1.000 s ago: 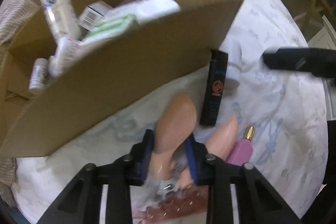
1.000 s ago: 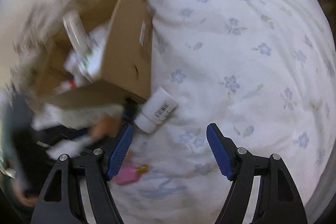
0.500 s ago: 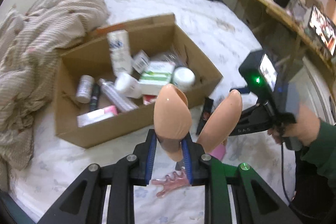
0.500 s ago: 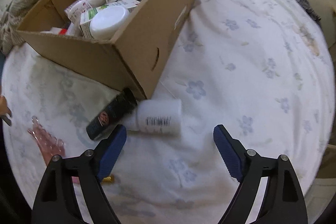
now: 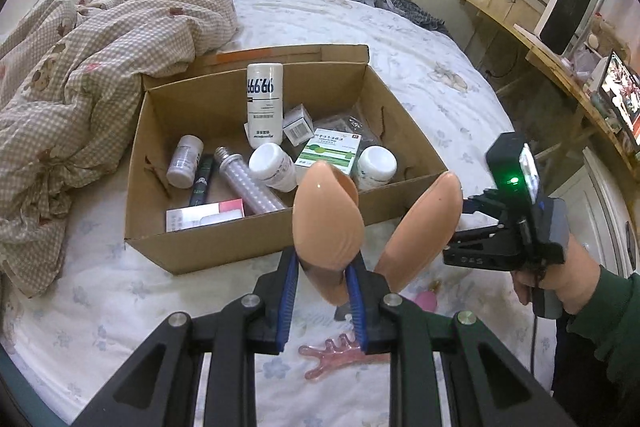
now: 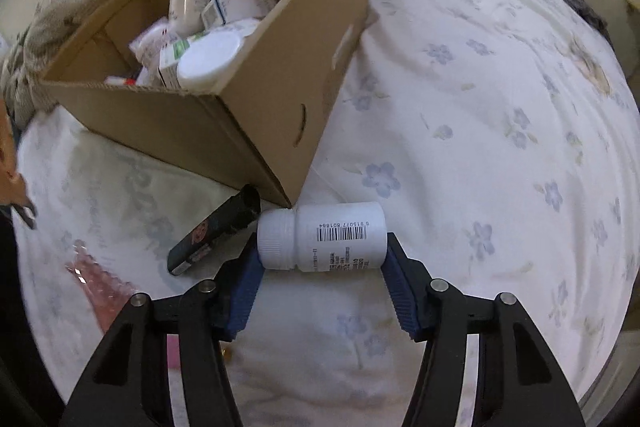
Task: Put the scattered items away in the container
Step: 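Grasp the peach-handled clippers with the left gripper while the right grasps a white barcode pill bottle, then carry the clippers and pill bottle over the box and open both grippers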
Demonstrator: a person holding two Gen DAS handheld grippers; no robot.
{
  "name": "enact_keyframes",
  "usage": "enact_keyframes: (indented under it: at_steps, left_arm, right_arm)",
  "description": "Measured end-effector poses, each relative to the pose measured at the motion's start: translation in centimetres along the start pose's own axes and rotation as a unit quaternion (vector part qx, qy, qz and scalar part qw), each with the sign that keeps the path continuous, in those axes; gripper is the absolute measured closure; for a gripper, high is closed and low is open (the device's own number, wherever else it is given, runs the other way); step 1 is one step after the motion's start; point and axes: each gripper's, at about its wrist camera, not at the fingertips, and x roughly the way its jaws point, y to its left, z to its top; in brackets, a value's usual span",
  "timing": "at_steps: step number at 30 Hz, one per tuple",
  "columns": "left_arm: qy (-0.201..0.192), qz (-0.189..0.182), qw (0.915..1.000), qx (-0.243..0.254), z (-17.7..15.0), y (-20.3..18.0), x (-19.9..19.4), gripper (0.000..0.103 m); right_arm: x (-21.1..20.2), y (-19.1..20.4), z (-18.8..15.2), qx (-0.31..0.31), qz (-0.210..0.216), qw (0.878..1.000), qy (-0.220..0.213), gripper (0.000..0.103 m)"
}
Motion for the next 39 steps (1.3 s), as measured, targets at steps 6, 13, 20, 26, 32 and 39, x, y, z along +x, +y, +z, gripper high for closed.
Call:
enact_keyframes:
  at_steps: [6, 13, 20, 26, 32, 39]
  left_arm:
    - [-0.035, -0.006, 0.9991, -0.023, 0.3, 1.0, -1.7, 0.079]
    - [-0.093, -0.005, 0.9943, -0.051, 2.3, 2.7, -4.4, 0.079]
    - [-0.084, 0.023, 0.9929, -0.081, 7.2, 6.1, -1.8, 0.079]
    - [-0.043, 0.04, 0.9931, -0.101, 8.5, 9.3, 3.2, 0.079]
    - [0.018, 0.008, 0.9883, -0.151, 7.9, 12.0, 6.0, 0.079]
    - [0.02, 0.04, 0.9865, -0.157, 8.0, 11.9, 5.9, 0.028]
  right_arm:
    - [-3.7, -0.1, 0.2, 0.02, -0.01, 1.0, -0.017, 0.042]
    - [-10.9, 0.0, 3.2, 0.062, 0.013, 0.993, -0.096, 0.042]
    - [-9.9, 3.2, 8.6, 0.024, 0.028, 0.995, -0.096, 0.042]
    - [-5.9, 5.3, 11.3, 0.006, 0.019, 0.997, -0.07, 0.042]
    - [-2.4, 6.7, 12.6, -0.005, 0.016, 0.999, -0.042, 0.042]
    - [-0.1, 7.2, 13.3, 0.001, 0.006, 1.0, -0.025, 0.03]
